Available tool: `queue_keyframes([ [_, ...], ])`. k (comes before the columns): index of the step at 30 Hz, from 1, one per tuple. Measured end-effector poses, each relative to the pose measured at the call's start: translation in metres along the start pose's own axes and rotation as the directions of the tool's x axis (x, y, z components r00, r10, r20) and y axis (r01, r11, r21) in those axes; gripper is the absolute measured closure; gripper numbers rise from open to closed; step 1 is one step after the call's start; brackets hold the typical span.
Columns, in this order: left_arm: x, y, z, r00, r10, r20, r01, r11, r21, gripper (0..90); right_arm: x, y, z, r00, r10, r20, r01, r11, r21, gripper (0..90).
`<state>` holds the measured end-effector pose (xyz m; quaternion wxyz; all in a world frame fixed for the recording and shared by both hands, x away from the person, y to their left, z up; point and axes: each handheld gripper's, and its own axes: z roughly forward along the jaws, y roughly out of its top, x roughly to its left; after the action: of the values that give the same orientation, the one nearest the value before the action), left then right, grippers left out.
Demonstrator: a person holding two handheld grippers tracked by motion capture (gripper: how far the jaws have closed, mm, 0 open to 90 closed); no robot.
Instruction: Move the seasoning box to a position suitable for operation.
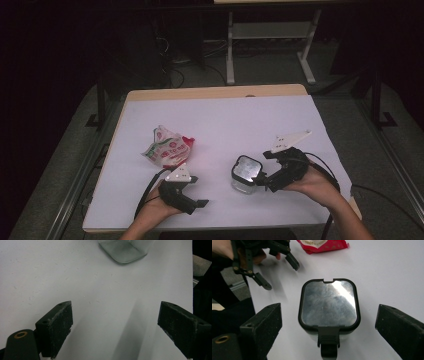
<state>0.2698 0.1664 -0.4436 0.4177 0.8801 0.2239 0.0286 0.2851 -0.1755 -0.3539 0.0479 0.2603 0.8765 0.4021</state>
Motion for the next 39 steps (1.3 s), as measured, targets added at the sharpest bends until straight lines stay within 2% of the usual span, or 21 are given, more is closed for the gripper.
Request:
queue_keyframes([
  [5, -0.001, 0.000, 0.000, 1.0000, -0.008, 0.000, 0.008, 1.0000, -0.003, 12.4, 0.001, -0.013, -0.012, 1.0000, 0.005, -0.004, -0.005, 0.999, -0.035, 7.1],
  [13, 0.000, 0.000, 0.000, 0.9999, -0.011, -0.010, 0.011, 0.9999, -0.003, 12.4, -0.008, -0.042, -0.029, 0.9987, 0.049, -0.012, -0.050, 0.991, -0.121, 15.5],
  [18, 0.000, 0.000, -0.001, 0.9999, -0.006, -0.014, 0.006, 1.0000, 0.002, 12.6, -0.010, -0.061, -0.032, 0.9982, 0.052, -0.030, -0.056, 0.988, -0.142, 27.2],
  [22, 0.001, 0.000, -0.001, 0.9997, -0.010, -0.020, 0.010, 0.9999, -0.007, 12.6, -0.008, -0.072, -0.033, 0.9988, 0.046, -0.014, -0.047, 0.986, -0.161, 42.1],
  [25, 0.001, 0.000, -0.003, 0.9997, -0.012, -0.020, 0.012, 0.9999, -0.008, 12.6, -0.006, -0.079, -0.028, 0.9994, 0.035, -0.005, -0.035, 0.988, -0.149, 55.2],
  [30, 0.001, 0.000, -0.004, 0.9998, -0.003, -0.020, 0.003, 0.9999, -0.010, 12.6, 0.002, -0.090, -0.019, 0.9999, 0.011, -0.008, -0.012, 0.989, -0.146, 89.7],
  [33, 0.000, 0.000, -0.004, 0.9998, 0.000, -0.018, 0.000, 1.0000, -0.006, 12.6, 0.005, -0.091, -0.015, 0.9994, 0.001, -0.033, -0.006, 0.990, -0.139, 89.8],
  [39, 0.000, 0.000, -0.004, 0.9998, 0.002, -0.019, -0.002, 1.0000, -0.009, 12.6, 0.013, -0.086, -0.007, 0.9967, -0.025, -0.077, 0.012, 0.986, -0.164, 89.8],
])
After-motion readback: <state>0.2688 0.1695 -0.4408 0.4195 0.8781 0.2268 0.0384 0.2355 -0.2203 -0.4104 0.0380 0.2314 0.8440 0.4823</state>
